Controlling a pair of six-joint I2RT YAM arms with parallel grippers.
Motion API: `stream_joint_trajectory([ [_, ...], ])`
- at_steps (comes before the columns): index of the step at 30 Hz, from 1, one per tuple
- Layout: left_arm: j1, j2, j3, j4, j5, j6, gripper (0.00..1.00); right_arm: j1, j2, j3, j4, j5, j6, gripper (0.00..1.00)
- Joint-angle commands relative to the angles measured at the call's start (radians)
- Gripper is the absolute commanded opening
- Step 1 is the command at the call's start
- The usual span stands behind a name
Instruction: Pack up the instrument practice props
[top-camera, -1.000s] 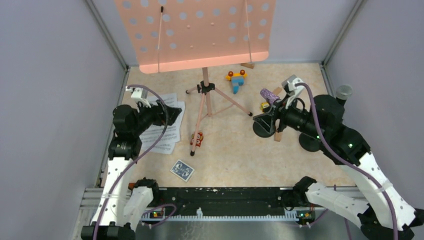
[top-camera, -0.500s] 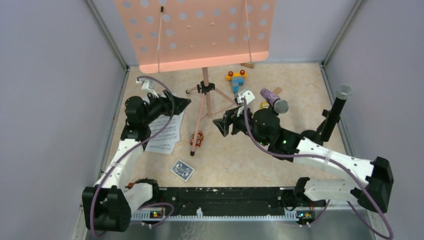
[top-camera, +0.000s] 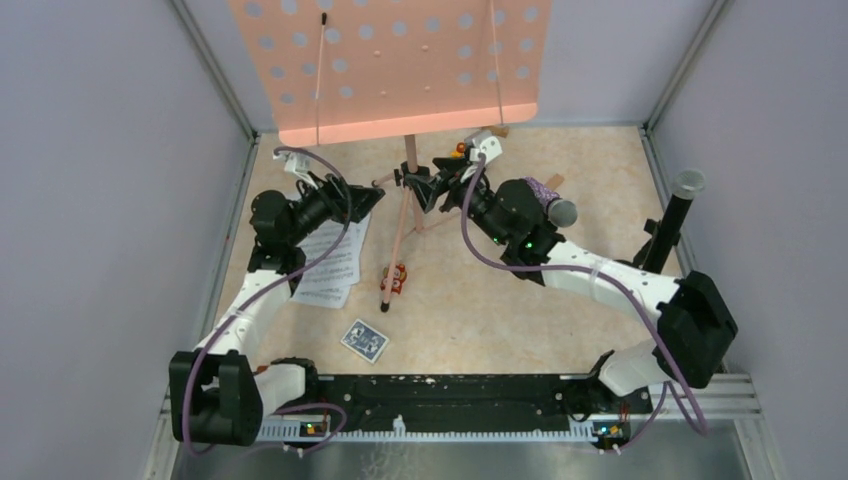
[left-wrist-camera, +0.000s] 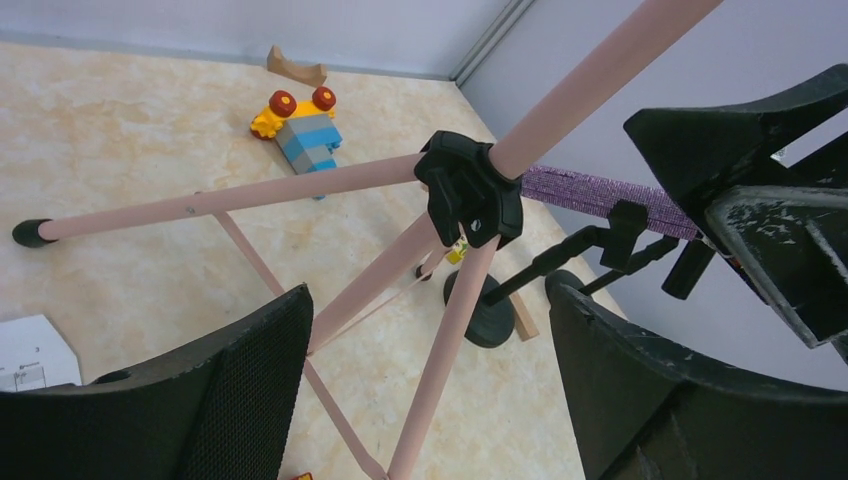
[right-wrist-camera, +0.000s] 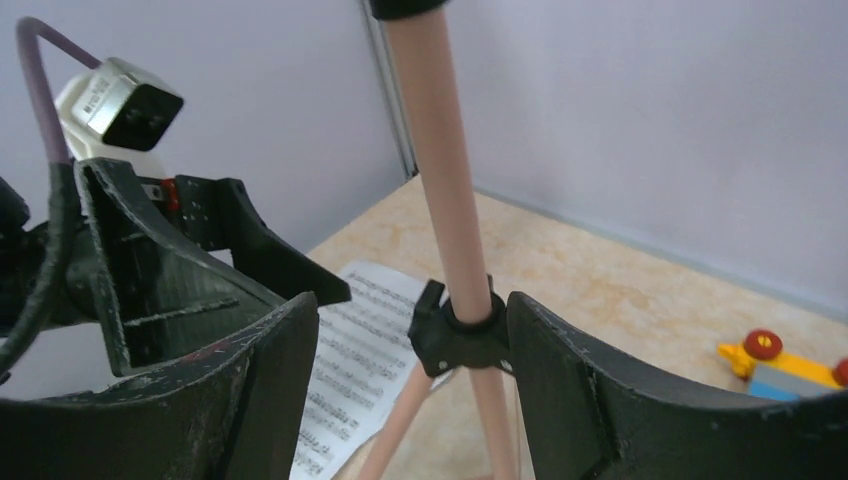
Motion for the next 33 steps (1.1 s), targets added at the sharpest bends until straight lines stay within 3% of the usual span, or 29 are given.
stream_joint_trajectory([
  [1,-0.002,0.047,0.004,0.120,0.023,-0.013,0.91,-0.001,0.081,0.114,0.142,-0.082,-0.052,0.69],
  [19,-0.003,0.201,0.099,0.244,0.132,-0.041,0.86,-0.007,0.250,0.217,0.241,0.124,-0.170,0.60],
  [28,-0.032,0.246,0.124,0.271,0.149,-0.044,0.82,-0.013,0.299,0.313,0.176,0.053,-0.199,0.35],
  [33,-0.056,0.292,0.157,0.303,0.164,-0.046,0.79,-0.013,0.298,0.312,0.167,0.041,-0.201,0.03],
])
